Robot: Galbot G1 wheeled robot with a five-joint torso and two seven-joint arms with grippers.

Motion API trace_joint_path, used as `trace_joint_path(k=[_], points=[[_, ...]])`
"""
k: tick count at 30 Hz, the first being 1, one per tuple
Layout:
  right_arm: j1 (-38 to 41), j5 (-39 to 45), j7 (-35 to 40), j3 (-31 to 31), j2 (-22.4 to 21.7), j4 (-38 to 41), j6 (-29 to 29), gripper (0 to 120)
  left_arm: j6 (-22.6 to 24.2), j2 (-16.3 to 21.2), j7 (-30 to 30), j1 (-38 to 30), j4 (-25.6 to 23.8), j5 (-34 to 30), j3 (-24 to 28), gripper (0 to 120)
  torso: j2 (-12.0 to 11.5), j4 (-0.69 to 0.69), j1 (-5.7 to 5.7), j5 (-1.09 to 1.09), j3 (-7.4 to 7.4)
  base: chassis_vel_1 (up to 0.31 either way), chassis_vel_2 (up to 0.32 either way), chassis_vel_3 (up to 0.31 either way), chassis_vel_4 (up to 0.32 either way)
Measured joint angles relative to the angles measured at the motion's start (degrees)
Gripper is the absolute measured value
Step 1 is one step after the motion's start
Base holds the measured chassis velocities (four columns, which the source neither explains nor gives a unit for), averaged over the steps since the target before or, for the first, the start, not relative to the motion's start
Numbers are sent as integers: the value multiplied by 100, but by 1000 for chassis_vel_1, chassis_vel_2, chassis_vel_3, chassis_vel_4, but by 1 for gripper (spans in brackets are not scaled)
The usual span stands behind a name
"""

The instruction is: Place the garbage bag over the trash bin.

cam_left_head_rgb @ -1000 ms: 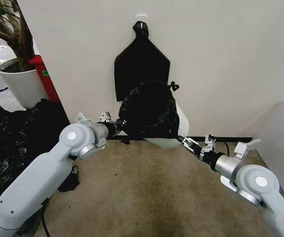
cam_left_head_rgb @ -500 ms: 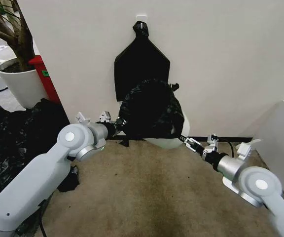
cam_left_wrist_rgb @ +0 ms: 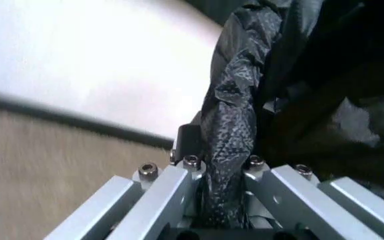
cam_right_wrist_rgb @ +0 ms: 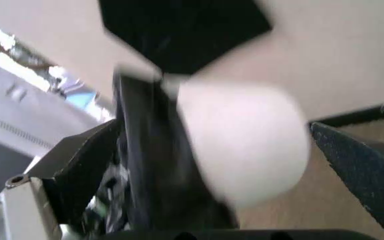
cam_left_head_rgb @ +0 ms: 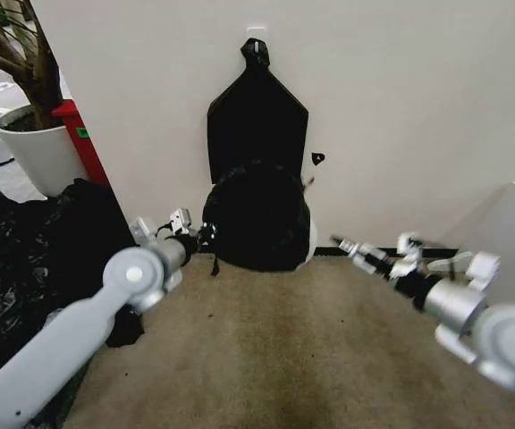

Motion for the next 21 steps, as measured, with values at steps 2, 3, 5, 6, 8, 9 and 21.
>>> trace_joint_path(k=[2,3,5,6,8,9,21], points=[[481,370,6,-148,-319,-331,-23,100,-275,117,679,128,137,735,111,1,0,2,0,-5,0,0,0,0,0],[696,437,-55,-332,-447,-466,-94,100,-370,151,934,159,171,988,140,1,0,2,0,-6,1,0,0,0,0],[848,459,-122,-494,-537,-566,-152,100,-444,172,1124,173,183,1184,157,1,0,2,0,-4,0,0,0,0,0],[1059,470,-238,-741,-648,-707,-228,100,-562,195,1351,180,194,1447,177,1,0,2,0,-1,1,0,0,0,0],[1341,476,-474,-1145,-810,-909,-377,100,-716,267,1705,183,197,1879,202,1,0,0,0,-2,1,0,0,0,0],[1428,465,-617,-1297,-890,-978,-426,100,-765,301,1828,185,195,2030,209,1,0,0,0,0,1,0,0,0,0],[2036,-719,-2051,-2555,-1357,-1284,-499,100,-1482,847,3335,75,325,4042,245,1,0,1,0,-4,0,0,0,0,0]])
